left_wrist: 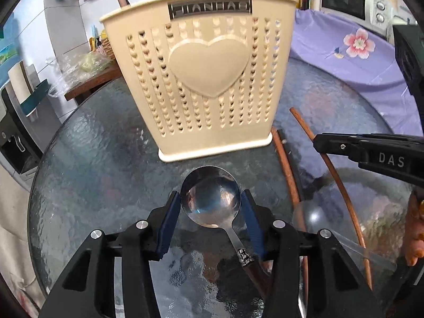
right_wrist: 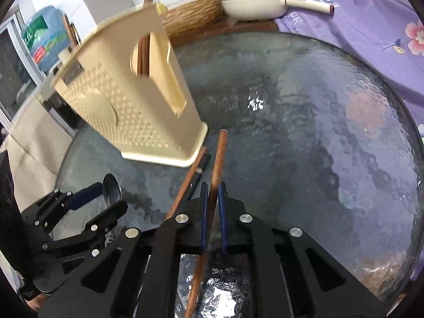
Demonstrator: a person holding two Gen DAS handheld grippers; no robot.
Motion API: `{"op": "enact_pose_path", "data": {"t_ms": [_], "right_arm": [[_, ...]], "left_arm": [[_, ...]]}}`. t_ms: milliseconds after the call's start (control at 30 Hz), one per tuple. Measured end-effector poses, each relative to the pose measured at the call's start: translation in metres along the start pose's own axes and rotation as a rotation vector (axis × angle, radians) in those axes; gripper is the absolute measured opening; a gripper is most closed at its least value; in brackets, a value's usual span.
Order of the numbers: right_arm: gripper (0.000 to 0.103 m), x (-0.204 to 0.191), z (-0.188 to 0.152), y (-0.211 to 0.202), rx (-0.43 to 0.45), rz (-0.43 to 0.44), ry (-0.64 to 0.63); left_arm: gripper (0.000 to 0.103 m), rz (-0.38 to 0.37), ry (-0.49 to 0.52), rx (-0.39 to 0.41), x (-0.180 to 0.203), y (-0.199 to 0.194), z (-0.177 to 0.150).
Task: Organize utensils
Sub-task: 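Lift the spoon and chopstick and carry both over the cream holder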
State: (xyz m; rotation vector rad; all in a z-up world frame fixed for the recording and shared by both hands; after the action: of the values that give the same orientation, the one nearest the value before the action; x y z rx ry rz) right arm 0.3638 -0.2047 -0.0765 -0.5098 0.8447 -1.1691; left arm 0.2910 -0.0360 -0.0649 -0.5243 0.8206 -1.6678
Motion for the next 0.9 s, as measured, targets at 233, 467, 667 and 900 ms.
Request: {"op": "enact_pose_path", "data": {"t_ms": [233,467,667,900], "right_arm": [[0.008,0.009,0.001,-0.027,0.11,0.043,0.026],[0.007,0.004,0.003,-0.06,0.245,0.068,-0.009],[0.007,-0.004,0.005,-0.086,0.326,0.079,-0.041],[0.007,-0.016,0.001,-0.111,0.388,0.08,-0.091]], "left_arm": [[0.046,-0.037,-0.023,0.096,-0.006,-0.024,0.009],[0.046,-0.067,-0.044,0.192,-0.011,-0.05,0.015],[0.046,-0.077,-0.044,0.261,-0.013,-0.073,0.019],[0.046,-0.094,-0.044,0.309,-0.016,-0.09,0.019]]}}
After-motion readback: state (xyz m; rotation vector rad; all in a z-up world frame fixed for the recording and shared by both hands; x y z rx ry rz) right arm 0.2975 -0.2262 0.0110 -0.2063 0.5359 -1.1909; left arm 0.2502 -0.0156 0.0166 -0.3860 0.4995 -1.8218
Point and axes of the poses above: each gripper's, at about its wrist camera, not at the fingertips, and y roughly the way its jaws point, x to its right, z to its top, the point moved 1 cm from there along y, roughly the way its jaws point, and after that the axes turned 1 degree about y, right-handed, at the moved point
